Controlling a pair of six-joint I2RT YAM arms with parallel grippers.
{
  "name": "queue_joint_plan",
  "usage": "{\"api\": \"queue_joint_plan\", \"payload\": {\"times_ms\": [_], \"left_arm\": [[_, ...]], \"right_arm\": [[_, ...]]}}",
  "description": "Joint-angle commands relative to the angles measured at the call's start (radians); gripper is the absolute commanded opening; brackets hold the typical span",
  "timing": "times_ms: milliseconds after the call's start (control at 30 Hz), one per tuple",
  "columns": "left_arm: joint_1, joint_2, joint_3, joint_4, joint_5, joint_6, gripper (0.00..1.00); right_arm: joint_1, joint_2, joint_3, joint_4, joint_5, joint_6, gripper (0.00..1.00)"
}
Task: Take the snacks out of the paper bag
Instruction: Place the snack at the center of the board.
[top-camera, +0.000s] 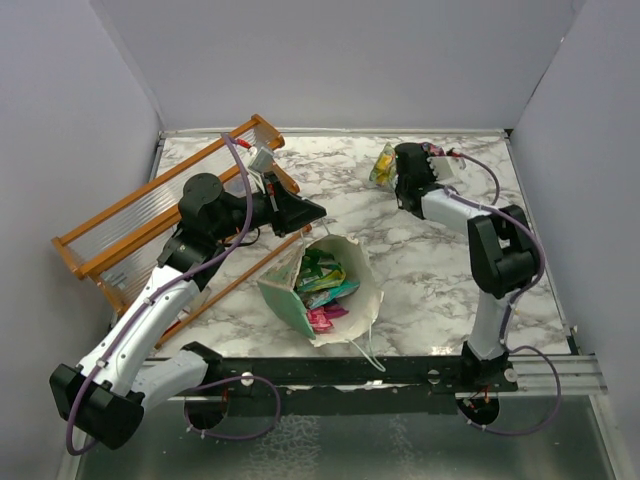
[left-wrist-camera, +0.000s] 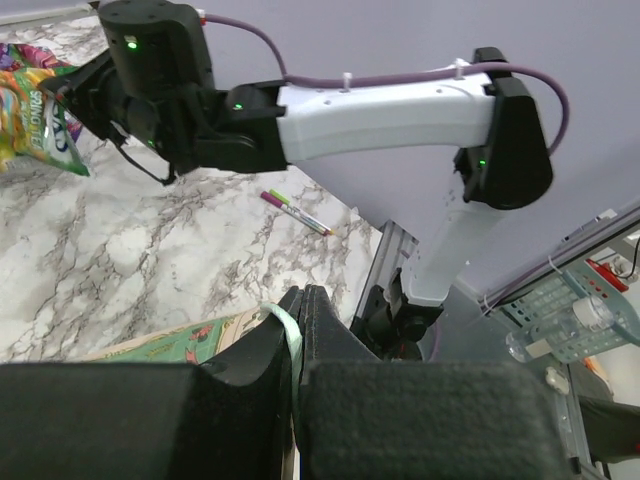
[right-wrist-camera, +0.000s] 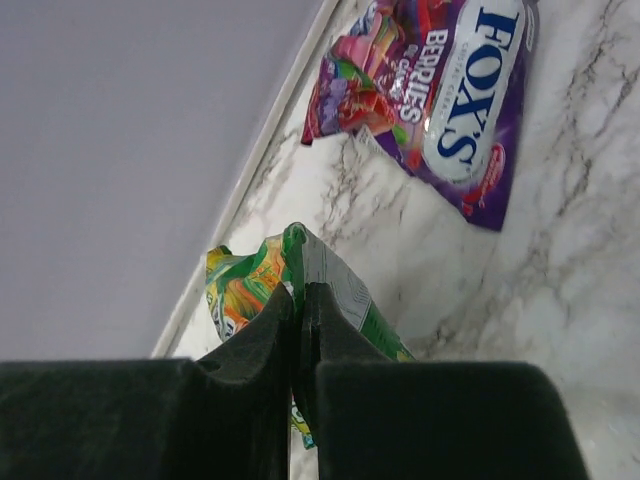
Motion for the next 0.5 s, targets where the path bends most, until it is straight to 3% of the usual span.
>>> {"api": "queue_joint_plan", "payload": {"times_ms": [0, 100, 300, 367, 467], "left_arm": [[-0.002, -0.025, -0.008, 0.043, -0.004, -0.019, 0.00], [-0.002, -0.030, -0.009, 0.051, -0.008, -0.030, 0.00], [-0.001, -0.034, -0.003, 0.049, -0.005, -0.042, 0.00], [-0.002, -0.035, -0.005, 0.049, -0.007, -0.044, 0.00], [-0.002, -0.035, -0.014, 0.055, -0.009, -0.049, 0.00]], "right_arm": [[-0.061, 0.128, 0.117, 0.071, -0.009, 0.123, 0.02], [-0.074, 0.207, 0.153, 0.127, 0.046, 0.115, 0.04], [-0.118, 0.299, 0.175, 0.173, -0.043, 0.147, 0.13], [-0.118, 0.274, 0.128, 0.188, -0.042, 0.146, 0.21], [-0.120, 0.186, 0.020, 0.174, -0.098, 0.157, 0.45]]}}
